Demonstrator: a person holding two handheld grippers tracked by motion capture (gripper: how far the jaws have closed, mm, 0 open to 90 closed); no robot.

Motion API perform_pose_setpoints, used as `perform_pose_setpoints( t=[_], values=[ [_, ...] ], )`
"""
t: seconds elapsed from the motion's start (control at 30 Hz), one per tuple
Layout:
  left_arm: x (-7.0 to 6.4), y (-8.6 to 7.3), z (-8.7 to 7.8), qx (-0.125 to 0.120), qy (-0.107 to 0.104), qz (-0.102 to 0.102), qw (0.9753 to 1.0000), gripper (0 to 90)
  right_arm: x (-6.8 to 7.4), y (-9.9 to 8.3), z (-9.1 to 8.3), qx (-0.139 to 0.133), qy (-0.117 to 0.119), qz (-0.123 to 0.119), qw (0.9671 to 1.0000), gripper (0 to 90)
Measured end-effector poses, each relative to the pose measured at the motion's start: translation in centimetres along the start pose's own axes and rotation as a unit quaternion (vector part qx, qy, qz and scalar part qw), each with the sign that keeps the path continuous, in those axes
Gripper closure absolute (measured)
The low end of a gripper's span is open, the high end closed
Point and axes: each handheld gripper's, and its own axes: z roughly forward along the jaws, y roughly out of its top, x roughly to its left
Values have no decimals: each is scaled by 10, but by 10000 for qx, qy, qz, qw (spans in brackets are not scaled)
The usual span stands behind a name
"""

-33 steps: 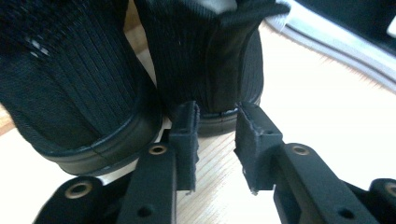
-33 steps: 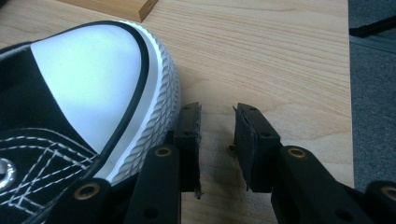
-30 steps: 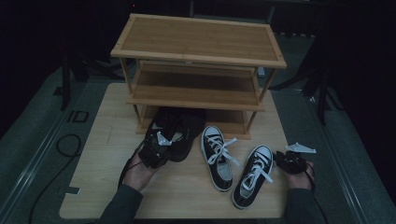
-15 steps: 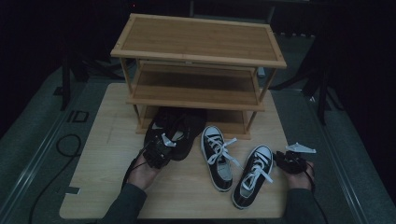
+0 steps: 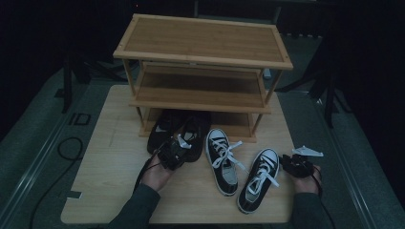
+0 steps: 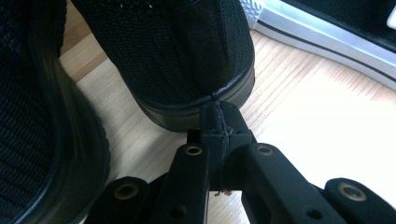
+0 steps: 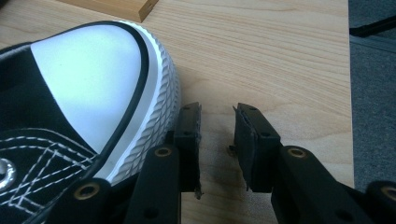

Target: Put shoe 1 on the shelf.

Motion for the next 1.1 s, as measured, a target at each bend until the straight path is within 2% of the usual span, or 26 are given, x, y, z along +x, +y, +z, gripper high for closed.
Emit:
perform_pose_setpoints(
  t=[0.1, 0.17, 0.23, 0.27, 0.33, 0.53, 0.6, 0.77, 1.1],
  values=[
    [-1, 2, 1, -25, -32, 23, 10000, 897, 0, 0, 0, 1, -1, -1, 10000, 710],
    [-3, 5, 1, -66, 49, 42, 10000, 896, 0, 0, 0, 1, -2, -2, 10000, 710],
    [-2, 9, 1, -97, 320, -27, 9994, 895, 0, 0, 0, 2, -3, -1, 10000, 710],
    [1, 11, 1, -107, 323, -129, 9993, 892, 0, 0, 0, 2, -4, -1, 10000, 710],
    [4, 13, 4, -93, 261, -190, 9994, 888, 0, 0, 0, -2, 0, -1, 10000, 710],
    [2, 20, 10, -149, 163, -101, 9997, 880, 0, 0, 0, 0, 7, -3, 10000, 709],
    [2, 22, 11, -109, 212, -66, 9997, 881, 0, 0, 0, 1, 8, -3, 10000, 709],
    [5, 24, 13, -163, 215, -165, 9995, 881, 0, 0, 0, 1, 8, -3, 10000, 709],
    [10, 36, 21, -108, 340, -177, 9992, 882, 0, 0, 0, 1, 12, -4, 10000, 708]
  ],
)
